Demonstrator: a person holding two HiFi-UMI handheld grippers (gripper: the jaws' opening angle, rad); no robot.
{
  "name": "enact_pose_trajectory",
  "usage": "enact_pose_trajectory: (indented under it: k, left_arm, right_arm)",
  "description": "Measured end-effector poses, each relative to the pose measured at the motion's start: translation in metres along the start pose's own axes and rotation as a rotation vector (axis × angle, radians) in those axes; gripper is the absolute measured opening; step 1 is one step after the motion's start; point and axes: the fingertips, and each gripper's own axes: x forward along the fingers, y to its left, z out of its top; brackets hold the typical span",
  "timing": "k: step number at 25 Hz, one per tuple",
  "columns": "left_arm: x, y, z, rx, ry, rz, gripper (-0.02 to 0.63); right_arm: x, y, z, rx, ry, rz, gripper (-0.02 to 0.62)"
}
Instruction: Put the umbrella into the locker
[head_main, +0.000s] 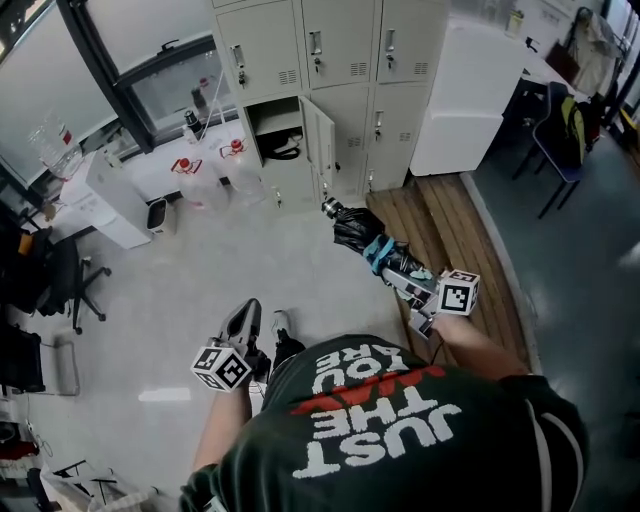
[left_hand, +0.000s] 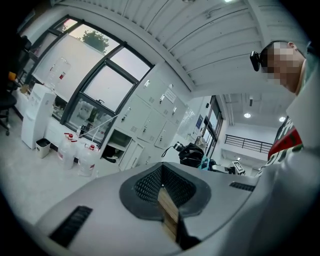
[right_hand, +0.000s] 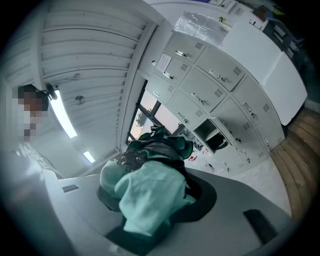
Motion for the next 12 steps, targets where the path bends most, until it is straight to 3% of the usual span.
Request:
enact_pose_trajectory:
  k: [6,12]
  left_arm:
    - [0.061,0.119,0.028,-0.021,0.019,-0.063,-0.005]
    - [0.151,0.249,0.122,-0.001,0.084,-0.14,-0.005]
  right_arm:
    - [0.109,-0.041,0.016,-0.019,-0.013,-0.018,0.212]
    - [0.262,-0.075,0.074,0.015,-0.083,-0.036,0.212]
